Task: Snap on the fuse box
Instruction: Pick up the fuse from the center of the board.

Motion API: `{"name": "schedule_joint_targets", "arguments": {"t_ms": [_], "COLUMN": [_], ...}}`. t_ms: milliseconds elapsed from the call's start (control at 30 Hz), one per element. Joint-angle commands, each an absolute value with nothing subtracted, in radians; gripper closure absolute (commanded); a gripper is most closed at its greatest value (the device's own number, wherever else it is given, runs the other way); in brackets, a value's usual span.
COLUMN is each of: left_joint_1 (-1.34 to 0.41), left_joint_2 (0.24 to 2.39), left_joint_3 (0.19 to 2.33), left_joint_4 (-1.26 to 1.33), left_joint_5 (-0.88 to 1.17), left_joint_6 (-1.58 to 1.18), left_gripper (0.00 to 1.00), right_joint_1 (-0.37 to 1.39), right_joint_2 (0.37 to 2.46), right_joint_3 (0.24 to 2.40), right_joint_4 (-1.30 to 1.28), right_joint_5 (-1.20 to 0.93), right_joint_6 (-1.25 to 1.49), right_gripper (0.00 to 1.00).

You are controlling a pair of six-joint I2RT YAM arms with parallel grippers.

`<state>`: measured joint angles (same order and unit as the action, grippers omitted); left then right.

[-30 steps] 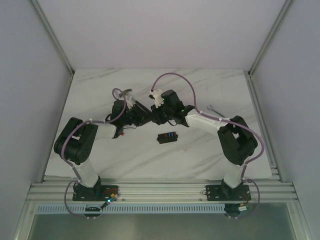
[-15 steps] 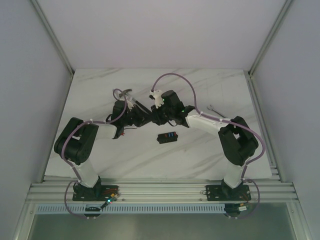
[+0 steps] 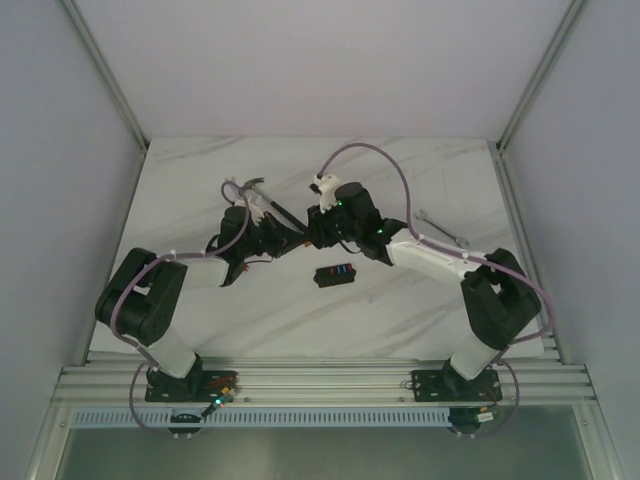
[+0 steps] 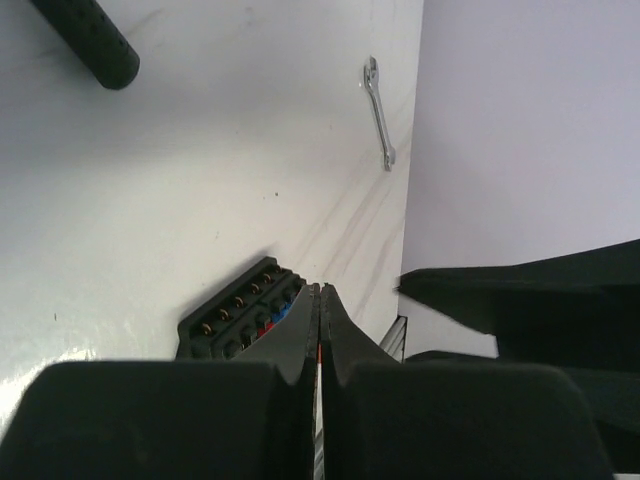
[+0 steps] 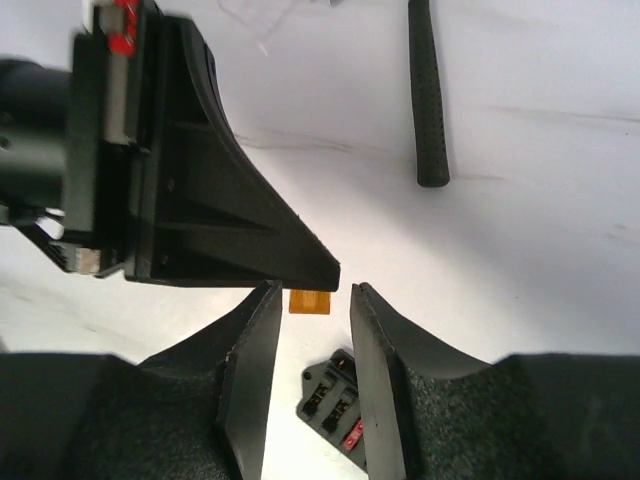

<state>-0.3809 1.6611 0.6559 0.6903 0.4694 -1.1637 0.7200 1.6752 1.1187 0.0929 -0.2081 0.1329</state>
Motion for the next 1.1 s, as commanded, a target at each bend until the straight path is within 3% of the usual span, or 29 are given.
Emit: {"name": "schedule_joint_targets", "arguments": {"t_ms": [0,433,733,1067], "left_joint_1": [-0.390,-0.465,-0.527,-0.584], "left_joint_2": [1.593,1.216,1.044,1.012], "left_joint_3": [0.608,0.494,0.487,0.474], "left_joint_4": [0.772,0.879,0.907,0.976], "left_joint_5": [0.442,0.204,0.072,0.013], "left_joint_6": [-1.202,-1.202,-1.185,-1.205], "left_gripper": [1.00,1.00,1.00,1.00], "right_joint_1": [0.724,0.724,0.724,0.733], "right_joint_2": [1.559,1.341,1.309,1.322], "right_joint_3": [1.048,0.698,0.638,0.652], "right_joint_4": [0.251,0.830,1.044,1.180], "right_joint_5": [-0.151,-0.195,-0.244,-0.303], "right_joint_6": [0.245,0.721,0.934,0.961], "right_gripper": [0.58,0.51,0.50,0.51]}}
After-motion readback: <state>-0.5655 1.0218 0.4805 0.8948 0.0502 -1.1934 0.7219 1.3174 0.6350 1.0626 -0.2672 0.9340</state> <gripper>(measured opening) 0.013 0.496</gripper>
